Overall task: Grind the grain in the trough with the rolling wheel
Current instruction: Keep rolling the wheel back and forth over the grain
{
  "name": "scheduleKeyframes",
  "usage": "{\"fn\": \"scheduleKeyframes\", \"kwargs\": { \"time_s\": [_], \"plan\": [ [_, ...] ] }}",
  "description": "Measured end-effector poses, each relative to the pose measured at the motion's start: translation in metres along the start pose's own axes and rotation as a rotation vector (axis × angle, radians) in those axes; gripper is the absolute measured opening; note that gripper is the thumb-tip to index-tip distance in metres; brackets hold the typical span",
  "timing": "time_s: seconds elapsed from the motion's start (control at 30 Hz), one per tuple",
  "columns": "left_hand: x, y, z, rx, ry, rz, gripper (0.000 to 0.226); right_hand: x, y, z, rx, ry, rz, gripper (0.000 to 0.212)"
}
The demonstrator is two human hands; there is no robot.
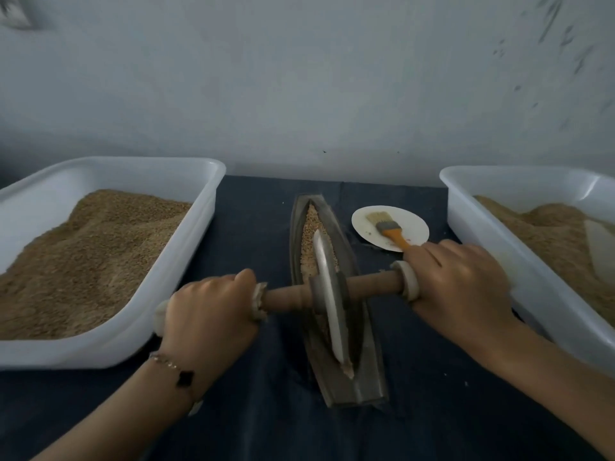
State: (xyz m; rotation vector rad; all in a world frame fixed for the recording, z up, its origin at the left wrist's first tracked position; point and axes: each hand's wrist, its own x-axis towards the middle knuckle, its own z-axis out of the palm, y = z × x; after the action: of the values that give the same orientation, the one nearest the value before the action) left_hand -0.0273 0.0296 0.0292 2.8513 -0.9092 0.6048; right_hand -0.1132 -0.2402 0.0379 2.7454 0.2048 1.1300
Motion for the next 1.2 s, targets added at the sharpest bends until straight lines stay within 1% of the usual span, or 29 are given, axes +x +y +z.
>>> {"fn": "scheduleKeyframes", "kwargs": {
  "time_s": [0.07,0.13,0.2,0.3,0.4,0.47,0.53,0.57,0.63,0.7,0.77,0.87,0.93,1.0,1.07,1.13,1.2],
  "plan": [
    [-0.007,0.003,-0.012,0.003,-0.002,0.014,0.046,-0.005,-0.001,-0.011,0.027,-0.026,0.002,0.025],
    [-0.008,0.006,-0.016,0.009,0.023,0.029,0.044,-0.009,-0.001,-0.015,0.036,-0.039,0.02,0.026],
    [-0.004,0.007,-0.016,0.012,0.066,0.051,0.041,-0.012,-0.001,-0.01,0.044,-0.042,0.039,0.022],
    [0.008,0.005,-0.005,0.011,0.12,0.069,0.039,-0.014,0.002,0.009,0.038,0.004,0.049,0.014],
    [0.029,0.002,0.012,0.003,0.148,0.058,0.038,-0.009,0.011,0.038,0.013,0.046,0.079,0.021],
    [0.047,-0.002,0.025,0.01,0.149,0.051,0.037,0.004,0.017,0.056,0.001,0.045,0.096,0.017],
    [0.067,-0.006,0.036,0.06,0.119,0.006,0.031,0.023,0.024,0.072,-0.012,0.018,0.109,0.011],
    [0.078,-0.008,0.04,0.11,0.077,-0.041,0.026,0.033,0.027,0.079,-0.015,-0.001,0.108,0.011],
    [0.099,-0.015,0.047,0.136,0.012,-0.114,0.021,0.053,0.035,0.091,-0.023,-0.026,0.107,0.018],
    [0.117,-0.019,0.05,0.087,-0.03,-0.157,0.018,0.07,0.042,0.099,-0.029,-0.067,0.124,0.024],
    [0.131,-0.021,0.053,0.075,-0.032,-0.182,0.018,0.081,0.047,0.107,-0.029,-0.101,0.165,0.025],
    [0.138,-0.019,0.053,0.146,0.033,-0.175,0.022,0.082,0.048,0.114,-0.002,-0.091,0.215,0.023],
    [0.132,-0.017,0.052,0.177,0.045,-0.152,0.023,0.073,0.045,0.11,0.001,-0.084,0.231,0.022],
    [0.118,-0.014,0.049,0.195,0.033,-0.115,0.023,0.061,0.039,0.1,-0.001,-0.118,0.233,0.02],
    [0.102,-0.009,0.043,0.206,0.025,-0.087,0.024,0.047,0.032,0.085,-0.019,-0.233,0.251,0.013],
    [0.086,-0.005,0.034,0.195,0.015,-0.068,0.025,0.032,0.023,0.068,-0.038,-0.32,0.272,0.019],
    [0.066,-0.001,0.022,0.188,0.011,-0.029,0.028,0.016,0.015,0.046,-0.004,-0.292,0.245,0.017]
  ]
}}
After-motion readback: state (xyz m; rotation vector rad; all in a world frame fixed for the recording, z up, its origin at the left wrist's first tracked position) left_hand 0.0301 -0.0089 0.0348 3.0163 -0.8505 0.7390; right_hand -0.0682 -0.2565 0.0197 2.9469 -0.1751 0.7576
